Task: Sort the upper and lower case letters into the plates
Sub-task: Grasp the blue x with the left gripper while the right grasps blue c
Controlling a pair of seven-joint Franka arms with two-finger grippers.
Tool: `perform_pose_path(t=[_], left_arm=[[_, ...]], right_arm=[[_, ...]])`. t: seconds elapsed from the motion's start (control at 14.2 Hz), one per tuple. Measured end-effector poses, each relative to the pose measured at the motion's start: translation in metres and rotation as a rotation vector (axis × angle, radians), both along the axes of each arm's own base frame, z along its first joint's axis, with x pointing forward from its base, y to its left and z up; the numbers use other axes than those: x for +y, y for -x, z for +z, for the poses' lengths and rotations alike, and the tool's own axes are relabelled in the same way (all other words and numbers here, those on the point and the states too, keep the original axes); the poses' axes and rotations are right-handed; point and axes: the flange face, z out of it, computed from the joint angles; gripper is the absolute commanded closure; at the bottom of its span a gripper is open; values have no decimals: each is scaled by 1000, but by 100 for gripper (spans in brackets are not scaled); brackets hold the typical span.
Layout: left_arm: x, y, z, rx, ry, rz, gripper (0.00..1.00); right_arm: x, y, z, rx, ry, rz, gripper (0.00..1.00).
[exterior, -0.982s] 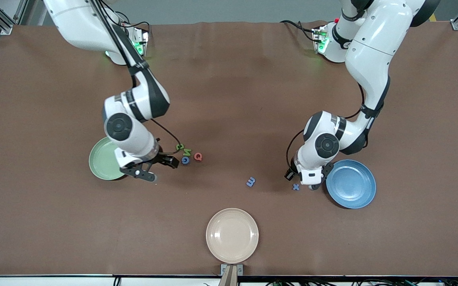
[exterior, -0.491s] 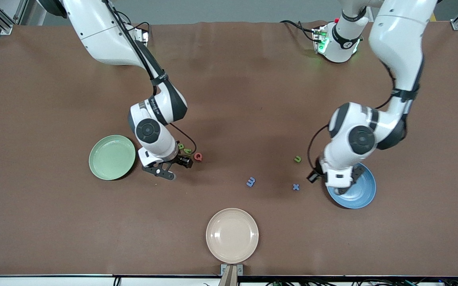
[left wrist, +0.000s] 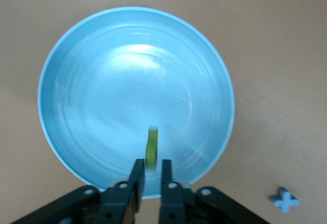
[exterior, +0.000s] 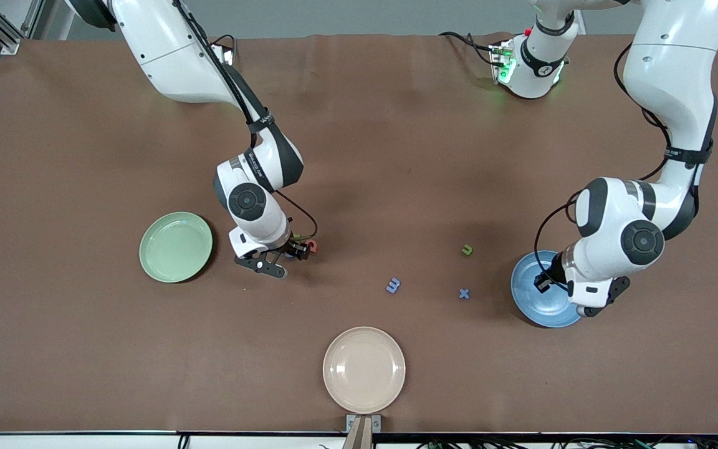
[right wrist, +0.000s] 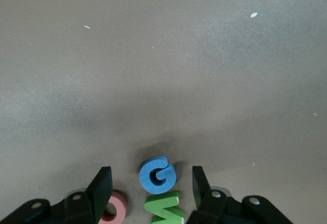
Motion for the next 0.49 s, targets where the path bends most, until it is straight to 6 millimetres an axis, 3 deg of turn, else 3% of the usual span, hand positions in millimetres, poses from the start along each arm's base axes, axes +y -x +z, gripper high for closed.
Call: perform_pose_path(t=[0.14,0.28,0.49], left_arm=[[-2,-1,2,-4,3,-1,0],[-18,-2,10,-10,12,21,0],[-73,0,27,-20,29,126,0]], right_arm=[[4,3,-3,0,2,-5,36],[9,5,-7,-8,1,-1,36],[9,8,-15,-10,5,2,39]])
